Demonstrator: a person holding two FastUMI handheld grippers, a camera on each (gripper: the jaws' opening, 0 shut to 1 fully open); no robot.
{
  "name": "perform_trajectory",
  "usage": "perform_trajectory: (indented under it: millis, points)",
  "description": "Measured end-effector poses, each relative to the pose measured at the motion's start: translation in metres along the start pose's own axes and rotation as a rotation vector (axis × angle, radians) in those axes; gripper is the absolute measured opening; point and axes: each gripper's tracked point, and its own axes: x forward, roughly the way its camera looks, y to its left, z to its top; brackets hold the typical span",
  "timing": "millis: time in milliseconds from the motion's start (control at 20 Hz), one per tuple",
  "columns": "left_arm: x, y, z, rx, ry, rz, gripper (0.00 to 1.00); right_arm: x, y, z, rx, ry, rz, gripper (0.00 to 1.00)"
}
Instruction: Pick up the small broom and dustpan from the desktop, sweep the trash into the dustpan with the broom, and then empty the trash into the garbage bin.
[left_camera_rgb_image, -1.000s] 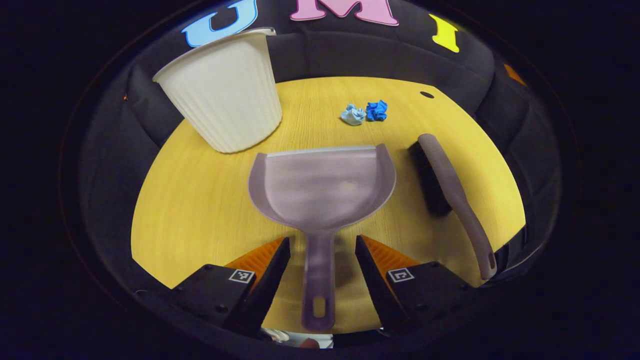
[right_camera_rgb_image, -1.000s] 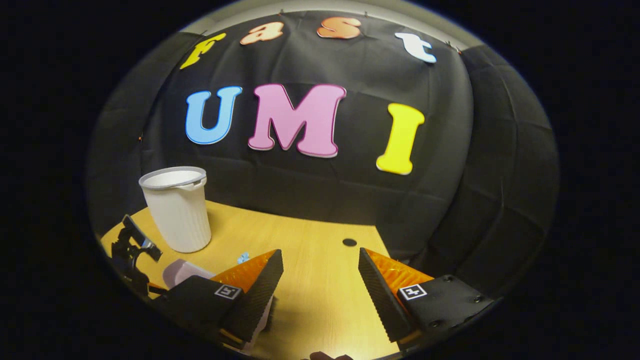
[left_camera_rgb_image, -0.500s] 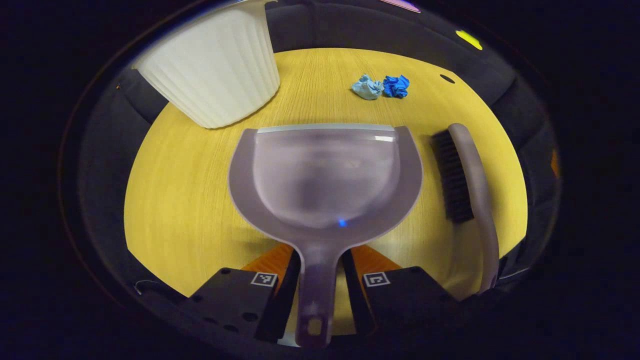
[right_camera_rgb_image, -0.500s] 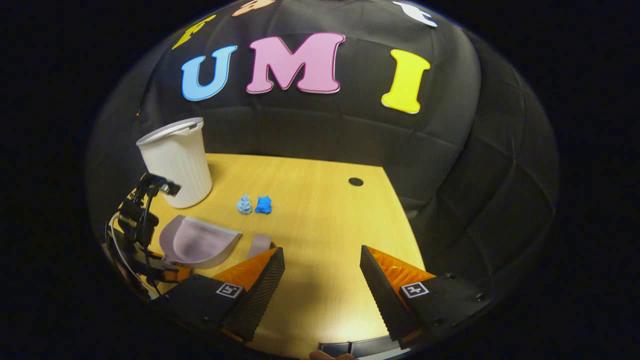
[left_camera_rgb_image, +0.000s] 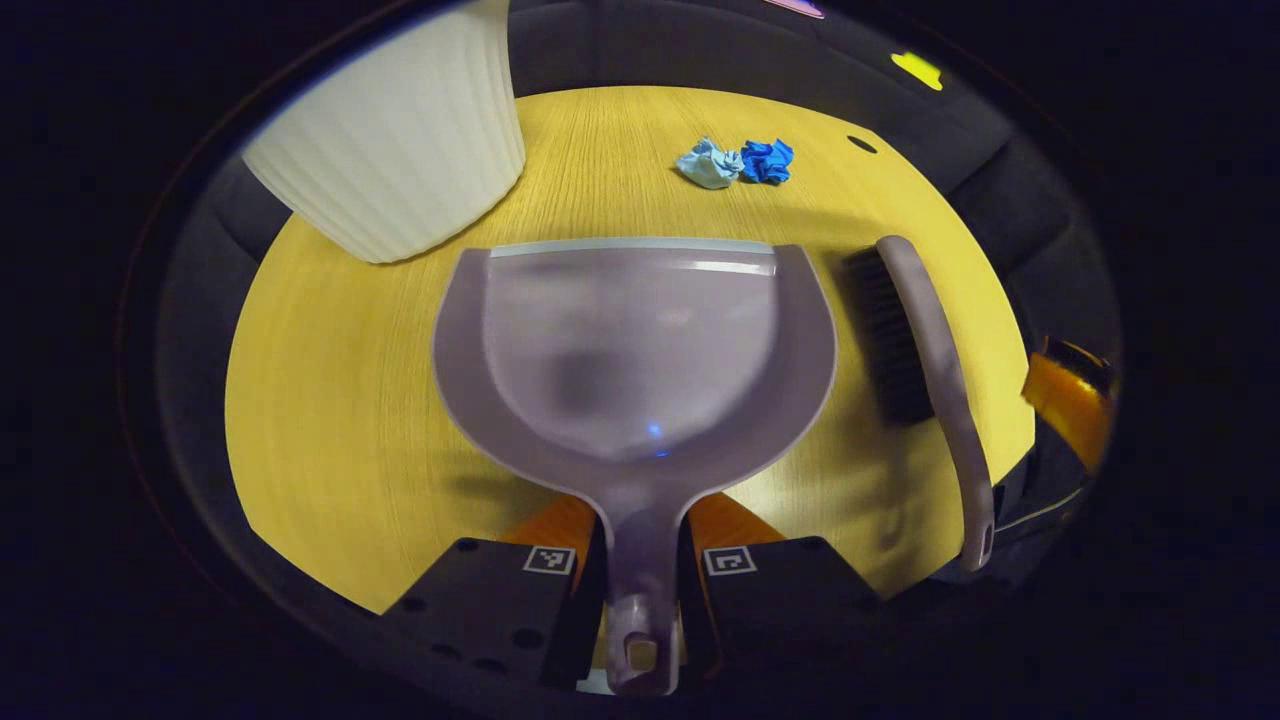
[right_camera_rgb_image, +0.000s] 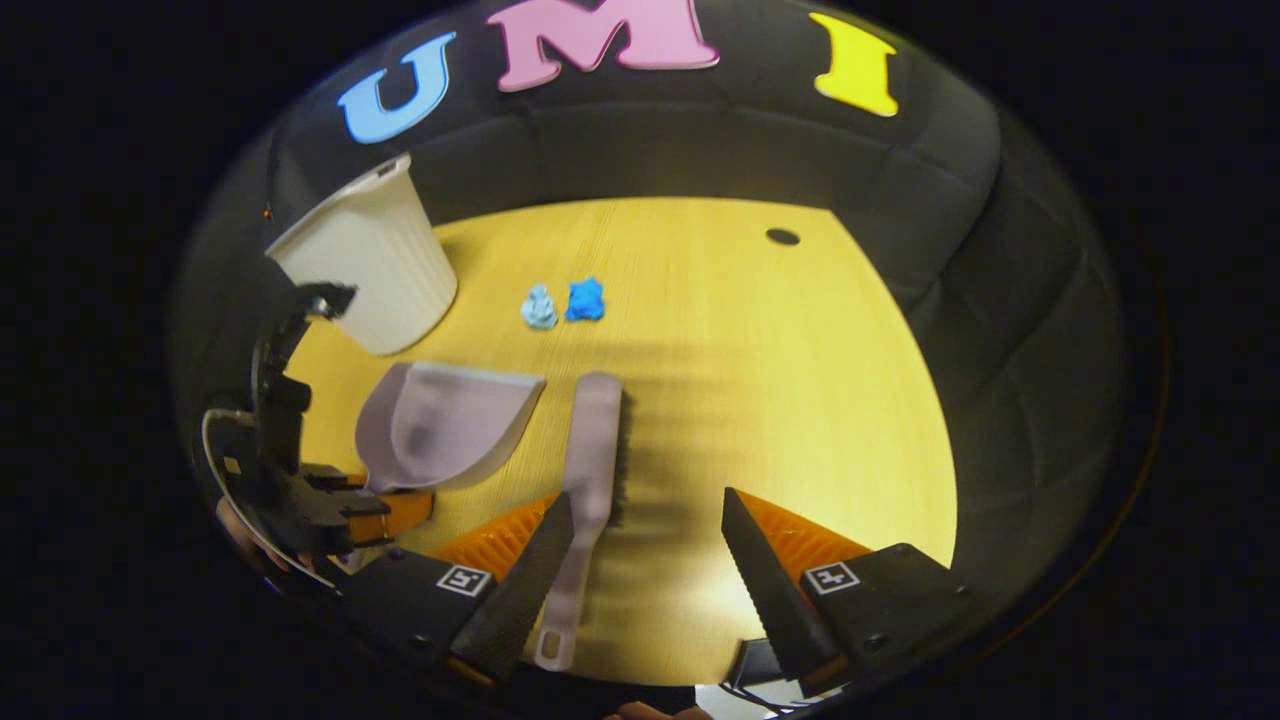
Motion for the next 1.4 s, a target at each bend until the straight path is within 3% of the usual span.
perform_trajectory:
  millis: [200, 450, 550, 600, 700, 750, 850, 950, 1000, 1050, 1100, 1150, 1200, 1400]
  points:
    - [0.001, 0.004, -0.001, 0.019, -0.055, -0.065, 0.31, 0.014, 0.027, -0.027, 0.120, 0.204, 0.058, 0.98]
    - [0.002, 0.006, -0.002, 0.056, -0.092, -0.112, 0.30, 0.031, 0.022, -0.041, 0.080, 0.301, -0.060, 0.98]
    - [0.002, 0.007, -0.001, 0.064, -0.098, -0.130, 0.30, 0.035, 0.026, -0.043, 0.079, 0.342, -0.070, 0.92]
    - [0.002, 0.007, 0.000, 0.065, -0.100, -0.136, 0.30, 0.036, 0.032, -0.045, 0.101, 0.364, -0.053, 0.98]
    - [0.001, 0.008, 0.001, 0.075, -0.103, -0.140, 0.30, 0.041, 0.037, -0.048, 0.126, 0.417, -0.057, 0.97]
    - [0.001, 0.008, 0.001, 0.089, -0.099, -0.139, 0.30, 0.041, 0.033, -0.050, 0.129, 0.436, -0.075, 0.92]
    - [0.002, 0.009, 0.005, 0.103, -0.092, -0.139, 0.30, 0.044, 0.032, -0.045, 0.145, 0.430, -0.079, 0.66]
    - [0.002, 0.009, 0.006, 0.092, -0.088, -0.140, 0.30, 0.046, 0.028, -0.044, 0.168, 0.441, -0.091, 0.58]
    - [0.002, 0.009, 0.006, 0.090, -0.086, -0.139, 0.30, 0.045, 0.027, -0.042, 0.188, 0.455, -0.084, 0.49]
    - [0.002, 0.009, 0.006, 0.090, -0.085, -0.138, 0.30, 0.042, 0.026, -0.040, 0.189, 0.457, -0.084, 0.30]
    - [0.002, 0.009, 0.007, 0.091, -0.082, -0.137, 0.30, 0.043, 0.024, -0.040, 0.177, 0.465, -0.081, 0.35]
    - [0.002, 0.009, 0.007, 0.091, -0.077, -0.135, 0.30, 0.043, 0.021, -0.038, 0.165, 0.465, -0.087, 0.24]
    - [0.002, 0.009, 0.008, 0.090, -0.072, -0.134, 0.30, 0.044, 0.018, -0.034, 0.148, 0.462, -0.077, 0.30]
    - [0.001, 0.017, 0.009, 0.161, -0.021, -0.119, 0.30, 0.053, -0.003, -0.001, 0.044, 0.432, -0.083, 0.27]
